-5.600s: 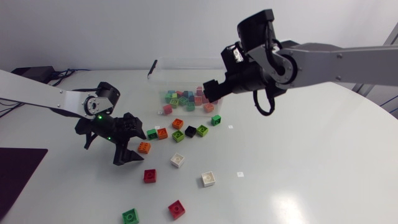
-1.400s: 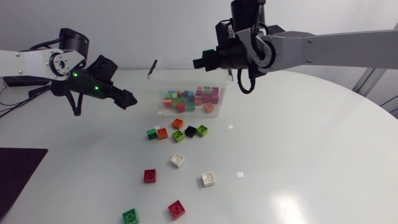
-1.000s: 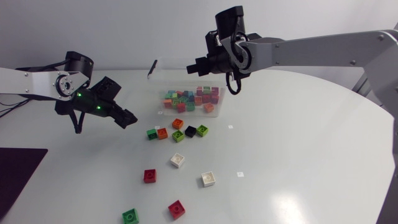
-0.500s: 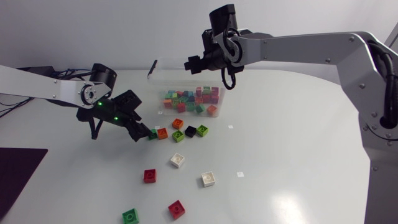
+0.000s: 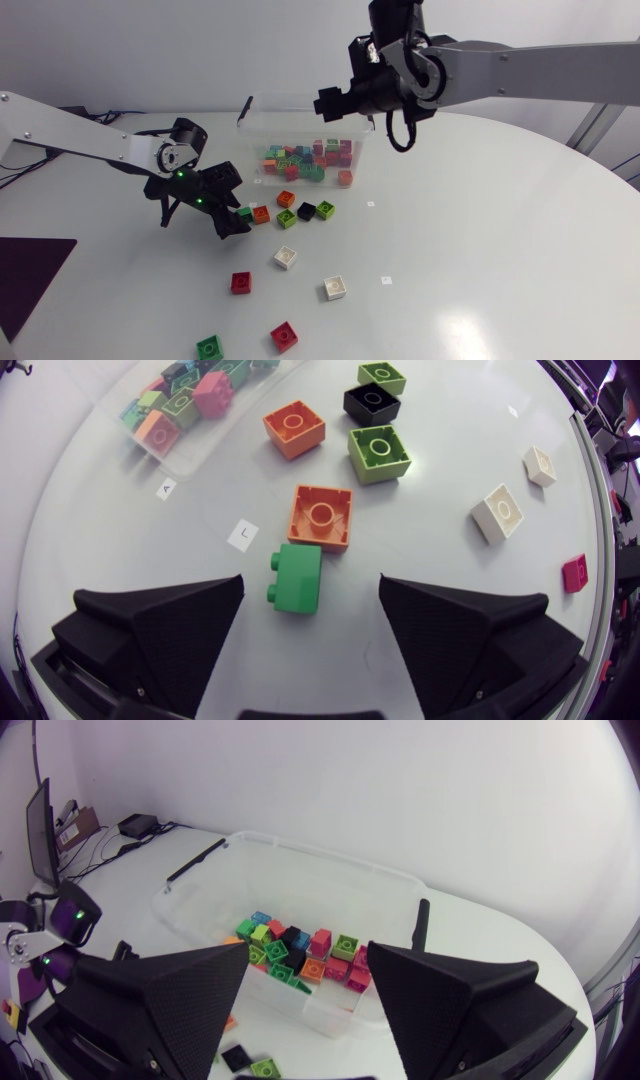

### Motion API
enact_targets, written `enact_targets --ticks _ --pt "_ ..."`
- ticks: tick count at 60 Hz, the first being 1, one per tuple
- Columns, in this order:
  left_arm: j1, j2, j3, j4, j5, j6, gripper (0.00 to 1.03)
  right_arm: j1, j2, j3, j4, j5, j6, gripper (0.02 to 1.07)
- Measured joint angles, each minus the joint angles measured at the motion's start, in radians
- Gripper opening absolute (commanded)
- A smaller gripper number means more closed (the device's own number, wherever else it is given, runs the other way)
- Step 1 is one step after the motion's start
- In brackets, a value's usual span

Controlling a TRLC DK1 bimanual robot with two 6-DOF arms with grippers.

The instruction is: Place the duplo bricks in the container

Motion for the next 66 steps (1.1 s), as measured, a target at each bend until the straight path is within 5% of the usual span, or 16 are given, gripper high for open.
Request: enact_targets --ticks 12,20,36,66 --pt "0.0 0.037 0.027 -0.024 0.008 0.033 0.58 0.029 -0.158 -0.21 0.028 -0.035 -0.008 0.9" --pt "0.0 0.05 0.051 -0.042 0.025 0.037 0.29 0.03 -0.211 -0.339 0.068 -0.06 -0.034 0.9" --pt "0.0 0.054 0.067 -0.095 0.05 0.058 0.26 0.03 -0.195 -0.481 0.142 -0.106 -0.101 0.9" --pt "0.011 -0.045 0.072 -0.267 0.058 0.108 0.26 0.029 0.082 -0.476 0.234 -0.161 -0.236 0.89"
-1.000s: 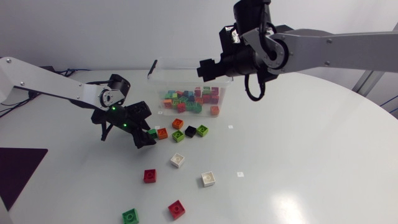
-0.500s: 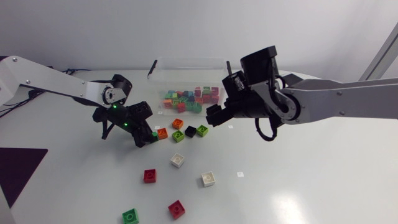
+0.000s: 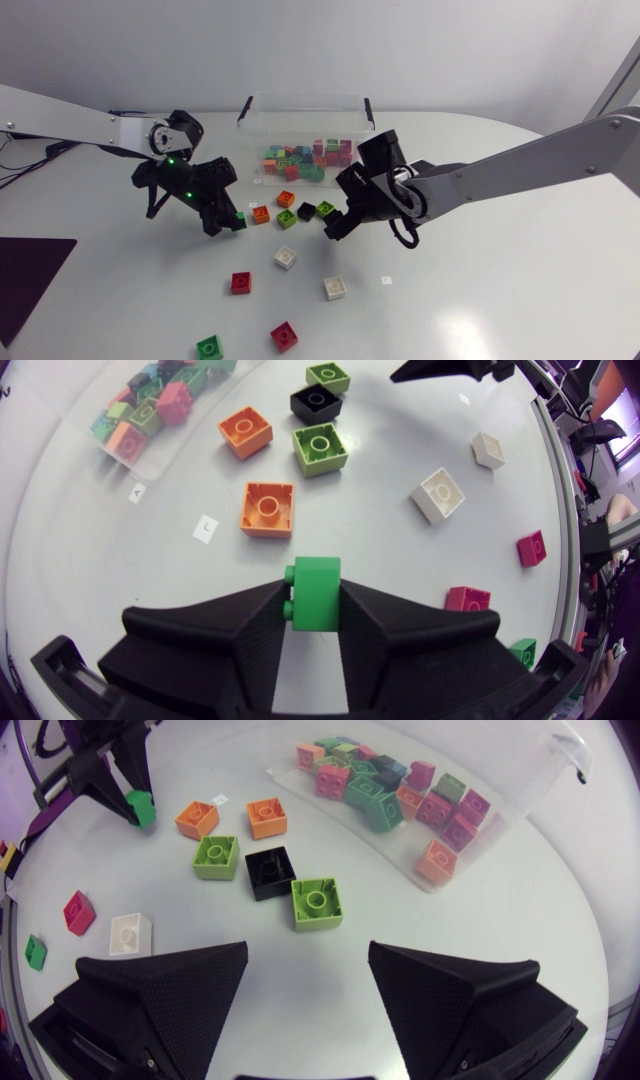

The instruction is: Place the duplo bricks in the container

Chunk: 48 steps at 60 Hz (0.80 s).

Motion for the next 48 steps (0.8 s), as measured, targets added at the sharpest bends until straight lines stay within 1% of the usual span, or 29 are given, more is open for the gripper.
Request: enact_targets --ticks 11,23,36,42,48 --pt "-0.006 -0.095 0.003 -0.017 0.022 -0.002 0.27 -0.008 0.071 0.026 0.047 0.0 -0.024 0.89" --pt "-0.029 -0.158 0.049 -0.019 0.032 -0.053 0.27 -0.027 0.113 0.087 0.055 -0.003 -0.045 0.88" --pt "-0.048 -0.185 0.116 -0.026 0.041 -0.107 0.27 -0.033 0.136 0.158 -0.037 -0.004 -0.089 0.88" --pt "-0.056 -0.185 0.142 -0.039 0.04 -0.124 0.27 -0.033 0.145 0.175 -0.056 -0.004 -0.103 0.81" --pt "-0.062 -0.185 0.167 -0.043 0.041 -0.136 0.27 -0.032 0.161 0.194 -0.08 -0.005 -0.114 0.79"
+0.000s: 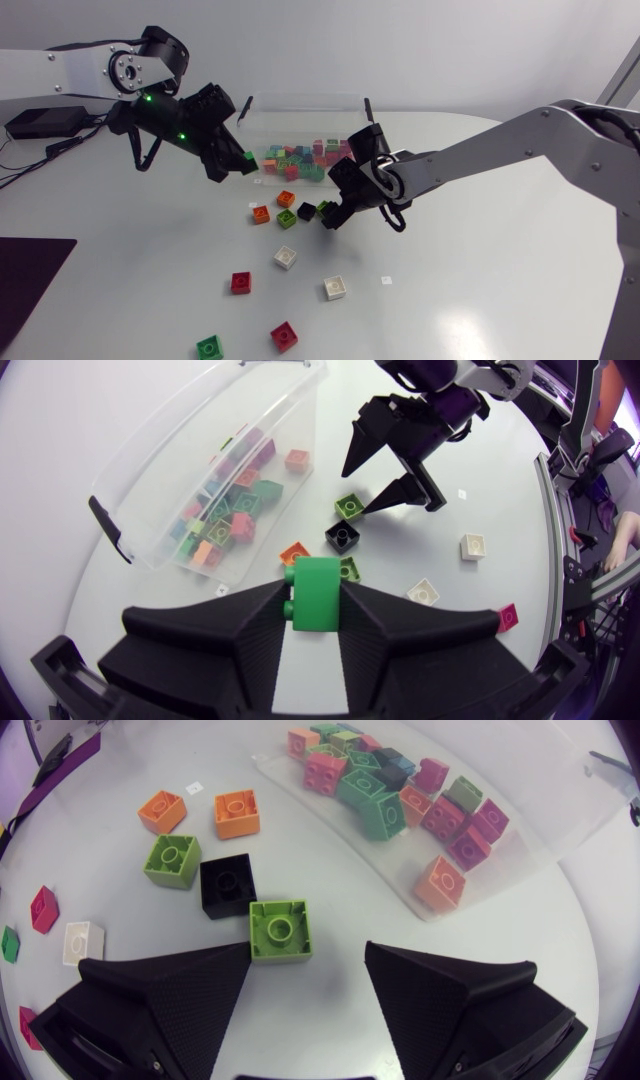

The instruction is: Place the duplo bricks in the container

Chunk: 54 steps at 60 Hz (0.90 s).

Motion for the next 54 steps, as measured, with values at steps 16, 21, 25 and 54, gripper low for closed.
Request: enact_targets --ticks 16,21,25,54 --pt "-0.017 0.002 0.083 -0.009 0.0 -0.043 0.27 0.011 0.048 0.061 -0.085 0.0 -0.045 0.68" --pt "-0.018 0.004 0.108 -0.013 0.0 -0.05 0.27 0.014 0.052 0.079 -0.104 -0.011 -0.059 0.65" --pt "-0.018 0.009 0.125 -0.017 0.0 -0.051 0.27 0.014 0.055 0.093 -0.111 -0.016 -0.067 0.61" --pt "-0.023 0.096 0.259 -0.021 0.0 -0.13 0.27 0.026 0.104 0.172 -0.182 -0.034 -0.093 0.28"
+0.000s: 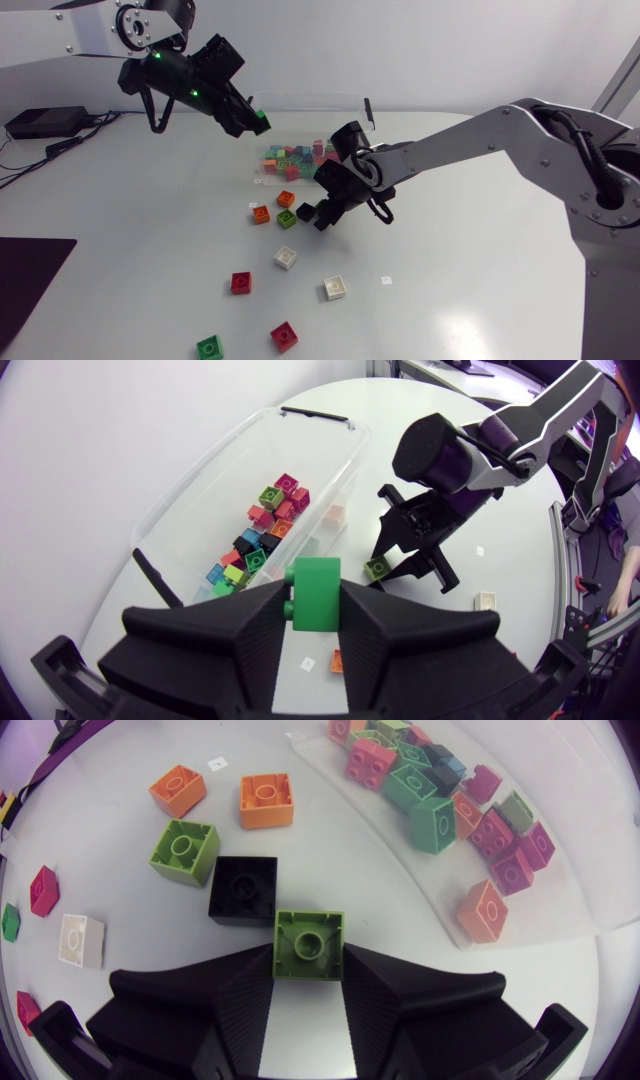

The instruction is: Place the duplo bricks in the container

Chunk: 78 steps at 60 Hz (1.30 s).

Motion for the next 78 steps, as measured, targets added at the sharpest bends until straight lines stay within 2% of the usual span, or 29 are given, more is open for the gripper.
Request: enact_targets --ticks 9,19,38,41,46,48,49,50,54,65,78 --pt "-0.011 0.037 0.036 0.002 0.0 -0.035 0.27 -0.002 -0.05 -0.064 0.0 -0.007 0.0 0.28" --pt "-0.016 0.093 0.09 0.06 -0.004 -0.114 0.27 -0.013 -0.172 -0.157 0.0 -0.017 0.0 0.28" --pt "-0.016 0.238 0.242 0.125 -0.09 -0.246 0.29 -0.025 -0.383 -0.221 -0.002 -0.03 0.013 0.28" --pt "-0.016 0.254 0.256 0.137 -0.1 -0.259 0.33 -0.027 -0.405 -0.22 -0.004 -0.03 0.021 0.28" --pt "-0.016 0.274 0.269 0.158 -0.128 -0.28 0.5 -0.029 -0.434 -0.219 -0.009 -0.03 0.035 0.28" --pt "-0.016 0.278 0.273 0.162 -0.136 -0.286 0.6 -0.029 -0.441 -0.217 -0.014 -0.03 0.04 0.28" --pt "-0.016 0.28 0.274 0.164 -0.144 -0.286 0.7 -0.029 -0.444 -0.214 -0.017 -0.031 0.043 0.28" --pt "-0.016 0.282 0.275 0.167 -0.146 -0.287 0.85 -0.029 -0.447 -0.211 -0.024 -0.031 0.048 0.28" --pt "-0.016 0.284 0.275 0.177 -0.174 -0.298 0.97 -0.032 -0.451 -0.187 -0.034 -0.033 0.064 0.28" --pt "-0.011 0.273 0.248 0.213 -0.179 -0.304 0.98 -0.04 -0.451 -0.105 -0.034 -0.031 0.12 0.28" --pt "0.032 0.123 0.04 0.262 -0.179 -0.3 0.98 -0.041 -0.435 0.01 -0.03 -0.009 0.181 0.28"
